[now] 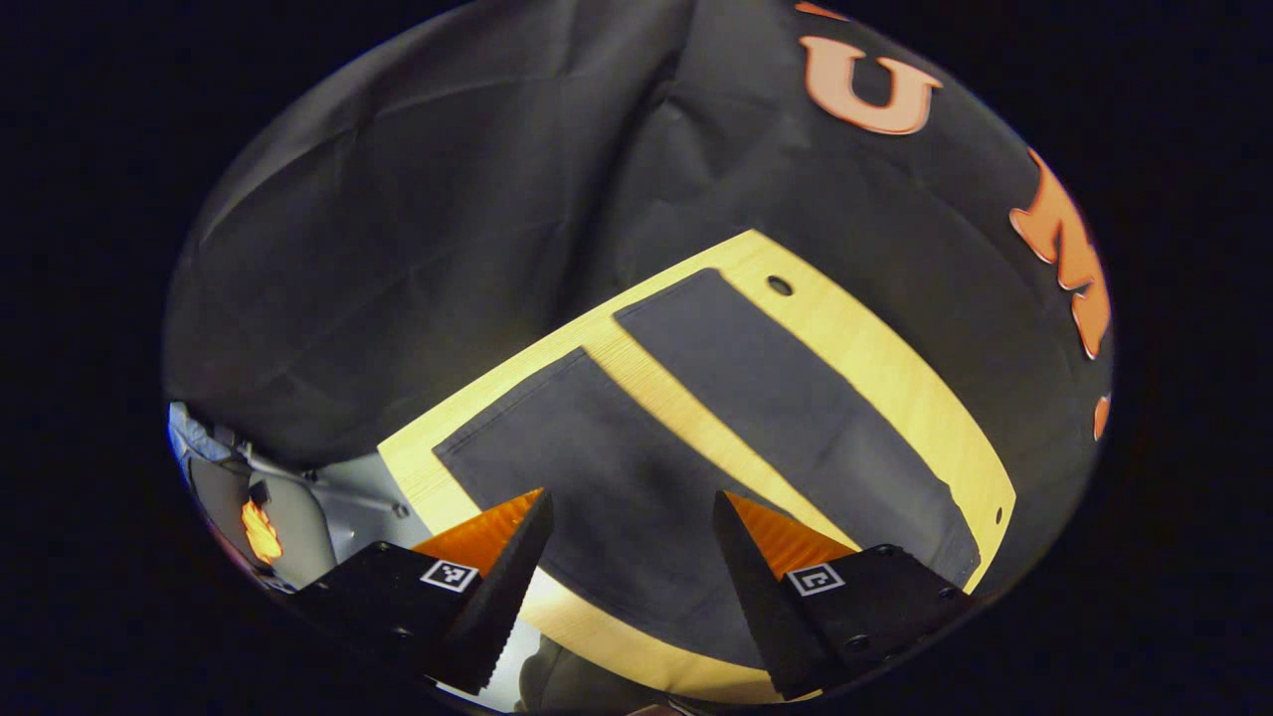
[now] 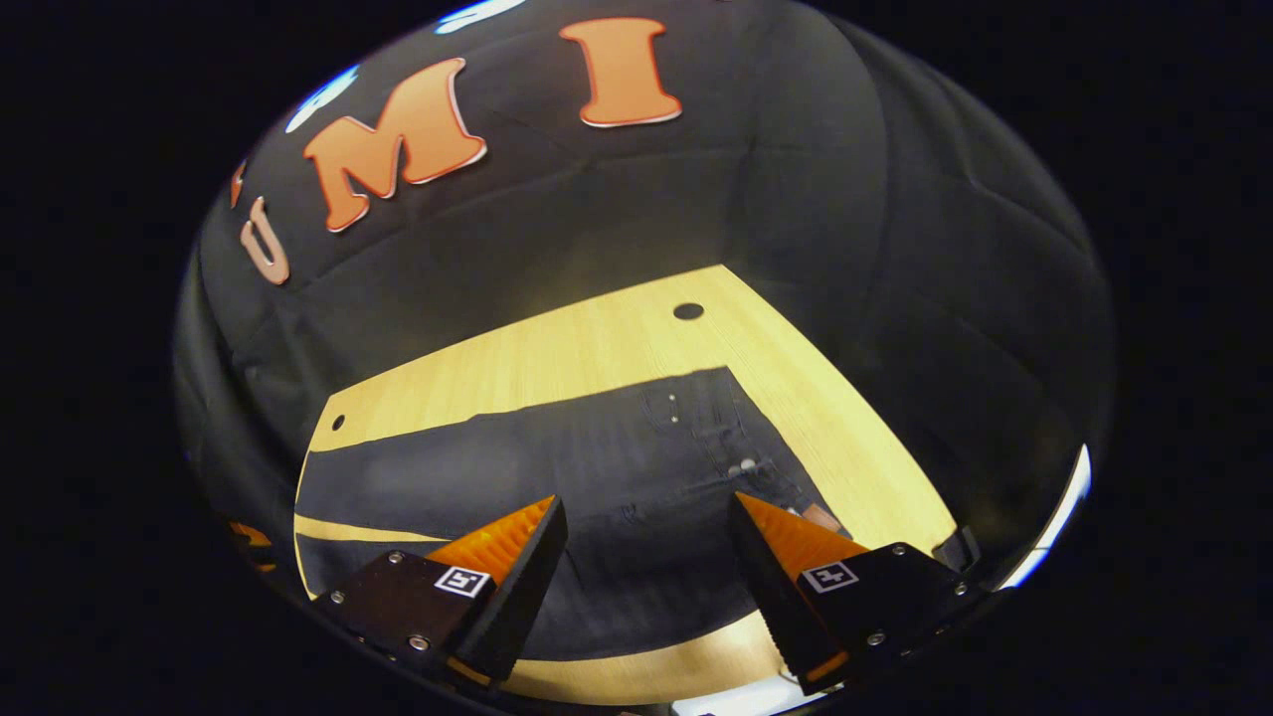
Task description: Grasp the waist and the cuffs of the jeans and fold them to make the two legs overlap; first hold the waist and fold one-third of the jeans toward the cuffs, then hold the cuffs and fold the remaining one-third in the same direction to finish folding.
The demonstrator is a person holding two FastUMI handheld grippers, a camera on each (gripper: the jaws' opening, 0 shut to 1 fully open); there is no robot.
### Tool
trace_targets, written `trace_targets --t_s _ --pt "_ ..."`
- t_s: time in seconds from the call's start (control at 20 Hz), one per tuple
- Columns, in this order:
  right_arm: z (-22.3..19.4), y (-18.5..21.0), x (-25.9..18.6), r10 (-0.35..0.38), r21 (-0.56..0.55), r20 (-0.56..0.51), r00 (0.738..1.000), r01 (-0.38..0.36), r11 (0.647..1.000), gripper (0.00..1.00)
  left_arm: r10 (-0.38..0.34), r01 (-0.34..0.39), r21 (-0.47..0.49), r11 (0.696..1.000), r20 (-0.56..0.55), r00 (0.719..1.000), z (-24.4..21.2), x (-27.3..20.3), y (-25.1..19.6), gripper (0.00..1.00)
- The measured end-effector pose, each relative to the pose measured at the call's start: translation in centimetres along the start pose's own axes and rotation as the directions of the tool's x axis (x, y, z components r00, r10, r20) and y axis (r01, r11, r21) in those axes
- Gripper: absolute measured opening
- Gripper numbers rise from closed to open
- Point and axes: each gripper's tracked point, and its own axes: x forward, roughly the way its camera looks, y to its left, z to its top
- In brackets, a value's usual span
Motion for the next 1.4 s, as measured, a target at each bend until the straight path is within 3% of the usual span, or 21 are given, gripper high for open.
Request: trace_targets --t_s 0.25,0.45,0.6,1.25,1.4 --pt "-2.8 -1.3 1.3 -0.040 0.083 -0.105 0.994 0.048 0.995 0.99 0.044 -0.052 -0.061 0.997 -0.126 0.991 1.4 2.1 1.9 0.97" --pt "-4.5 -2.0 2.4 -0.050 0.128 -0.202 0.978 0.077 0.989 0.99 0.096 -0.122 -0.087 0.989 -0.256 0.962 1.2 3.8 4.2 0.97" --pt "-5.6 -2.6 3.1 -0.044 0.179 -0.252 0.967 0.091 0.980 0.99 0.077 -0.125 -0.134 0.983 -0.314 0.946 0.3 4.9 5.0 0.97" --pt "-9.6 -7.3 5.1 -0.090 0.282 -0.387 0.918 0.211 0.936 0.98 0.143 -0.274 -0.245 0.930 -0.445 0.884 -1.3 11.4 9.0 0.96" --pt "-10.2 -8.8 5.2 -0.114 0.311 -0.391 0.913 0.247 0.918 0.98 0.161 -0.290 -0.243 0.926 -0.441 0.883 -1.2 11.6 9.4 0.93"
